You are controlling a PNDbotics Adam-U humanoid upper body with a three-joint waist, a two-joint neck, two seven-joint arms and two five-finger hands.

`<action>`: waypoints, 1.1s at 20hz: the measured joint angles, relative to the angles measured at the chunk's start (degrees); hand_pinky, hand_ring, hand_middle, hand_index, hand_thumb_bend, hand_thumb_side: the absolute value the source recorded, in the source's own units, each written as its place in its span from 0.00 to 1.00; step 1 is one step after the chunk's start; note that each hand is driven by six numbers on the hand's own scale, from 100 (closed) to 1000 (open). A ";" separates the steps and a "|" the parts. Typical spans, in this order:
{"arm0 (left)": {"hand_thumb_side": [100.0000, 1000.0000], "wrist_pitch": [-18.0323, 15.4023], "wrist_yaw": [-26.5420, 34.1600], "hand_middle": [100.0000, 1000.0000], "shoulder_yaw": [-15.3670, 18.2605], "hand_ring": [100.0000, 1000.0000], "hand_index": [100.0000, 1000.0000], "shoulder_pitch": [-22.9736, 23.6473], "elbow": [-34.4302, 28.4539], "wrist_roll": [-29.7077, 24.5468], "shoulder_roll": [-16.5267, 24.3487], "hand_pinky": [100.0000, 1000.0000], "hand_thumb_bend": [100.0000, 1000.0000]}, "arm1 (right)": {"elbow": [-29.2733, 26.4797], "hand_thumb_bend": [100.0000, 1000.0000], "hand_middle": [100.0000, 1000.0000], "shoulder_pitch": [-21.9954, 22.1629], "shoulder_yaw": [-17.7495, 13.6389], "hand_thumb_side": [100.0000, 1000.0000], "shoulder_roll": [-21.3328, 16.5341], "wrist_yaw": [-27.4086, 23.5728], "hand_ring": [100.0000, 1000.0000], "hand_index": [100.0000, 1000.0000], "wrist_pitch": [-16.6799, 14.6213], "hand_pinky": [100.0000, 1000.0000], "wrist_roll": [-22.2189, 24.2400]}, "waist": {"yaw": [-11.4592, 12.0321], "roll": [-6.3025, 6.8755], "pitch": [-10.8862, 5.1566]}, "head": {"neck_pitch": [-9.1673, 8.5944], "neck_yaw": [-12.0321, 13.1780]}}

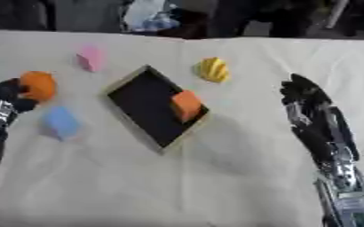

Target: Pick up objects on the table and place them in the box.

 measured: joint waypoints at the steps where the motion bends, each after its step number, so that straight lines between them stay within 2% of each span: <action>1: 0.53 0.02 -0.05 0.69 0.00 0.63 0.81 0.00 0.00 -0.02 0.00 0.77 0.17 | 0.00 0.00 0.75 0.00 0.00 0.52 0.00 0.00 0.81 0.88 0.00 0.80 0.00 | 0.00 0.00 0.00 | 0.00 -0.01; 10: 0.53 0.40 -1.75 0.70 0.36 0.64 0.81 0.00 0.00 -0.27 0.08 0.77 0.14 | 0.00 0.00 0.75 0.00 0.00 0.52 0.00 0.00 0.81 0.88 0.01 0.80 0.01 | 0.01 0.01 0.00 | 0.00 -0.18; 11: 0.59 0.50 -2.20 0.70 0.42 0.64 0.81 -0.01 0.00 -0.28 0.27 0.77 0.09 | 0.00 0.00 0.75 0.00 0.00 0.53 0.00 0.00 0.81 0.88 0.01 0.80 0.01 | 0.00 0.01 0.00 | 0.00 -0.27; 12: 0.51 0.63 -2.75 0.71 0.58 0.65 0.82 -0.06 -0.02 -0.35 0.76 0.77 0.12 | 0.00 0.00 0.75 0.01 0.00 0.52 0.00 0.00 0.81 0.88 0.01 0.80 0.01 | -0.02 0.01 0.00 | 0.00 -0.36; 13: 0.49 0.78 -3.37 0.71 0.77 0.65 0.82 -0.17 -0.04 -0.48 1.44 0.77 0.11 | 0.01 0.00 0.75 0.02 0.00 0.52 0.00 0.01 0.81 0.88 0.01 0.80 0.01 | -0.04 0.01 0.00 | 0.00 -0.44; 18: 0.48 1.57 -7.92 0.72 1.42 0.66 0.83 -1.07 -0.47 -3.10 6.95 0.78 0.11 | 0.02 0.00 0.75 0.03 0.00 0.52 -0.01 0.02 0.81 0.88 0.02 0.80 0.02 | -0.20 0.02 0.00 | 0.00 -0.62; 22: 0.48 1.63 -11.71 0.72 1.60 0.66 0.83 -1.30 -0.75 -4.63 8.40 0.78 0.11 | 0.03 0.00 0.75 0.04 0.00 0.52 -0.01 0.02 0.81 0.88 0.02 0.80 0.02 | -0.24 0.02 -0.01 | 0.00 -0.63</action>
